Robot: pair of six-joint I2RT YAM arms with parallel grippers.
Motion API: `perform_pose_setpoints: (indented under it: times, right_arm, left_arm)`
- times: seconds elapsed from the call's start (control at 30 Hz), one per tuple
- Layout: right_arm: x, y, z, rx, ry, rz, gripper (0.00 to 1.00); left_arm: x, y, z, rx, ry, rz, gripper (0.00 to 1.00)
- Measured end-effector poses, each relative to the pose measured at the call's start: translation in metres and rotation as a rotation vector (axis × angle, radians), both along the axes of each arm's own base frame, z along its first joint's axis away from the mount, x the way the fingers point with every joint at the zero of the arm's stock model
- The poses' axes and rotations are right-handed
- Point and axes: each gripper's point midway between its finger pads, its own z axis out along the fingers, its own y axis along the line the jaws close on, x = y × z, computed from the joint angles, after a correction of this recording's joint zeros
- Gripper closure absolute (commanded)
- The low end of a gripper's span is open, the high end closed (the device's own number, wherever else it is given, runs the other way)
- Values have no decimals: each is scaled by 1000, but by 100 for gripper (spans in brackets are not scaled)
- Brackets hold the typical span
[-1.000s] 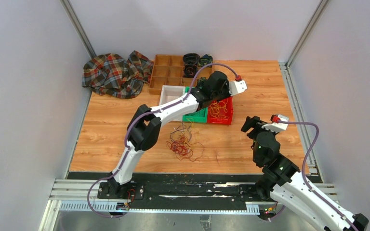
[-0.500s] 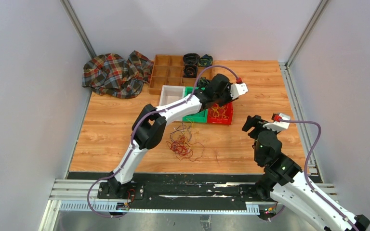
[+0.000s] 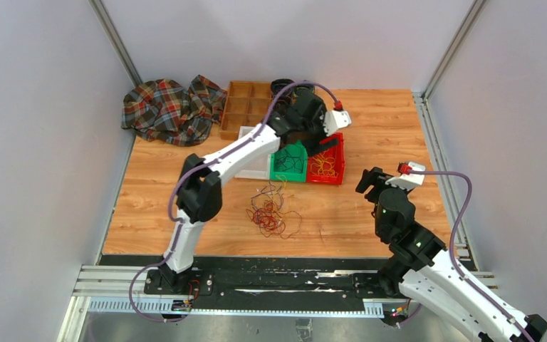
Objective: Untangle the cables
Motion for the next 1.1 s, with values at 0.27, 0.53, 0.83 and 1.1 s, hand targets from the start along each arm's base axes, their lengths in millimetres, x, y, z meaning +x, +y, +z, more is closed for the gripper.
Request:
perform_pose_setpoints:
  times: [0.27, 0.53, 0.83, 1.1]
  right_arm:
    - [13, 28, -15, -82, 88, 119, 31]
    - [15, 43, -22, -86, 118, 188, 33]
    - [15, 46, -20, -81, 113, 201, 35]
    - [15, 45, -20, -80, 112, 201, 36]
  left_arm:
    - [-59, 81, 75, -39, 38, 12, 31]
    - [-122, 108, -2, -1, 328, 81, 34]
    - [-132, 116, -47, -15, 440, 332, 39]
    - [-120, 112, -65, -35, 463, 438, 57]
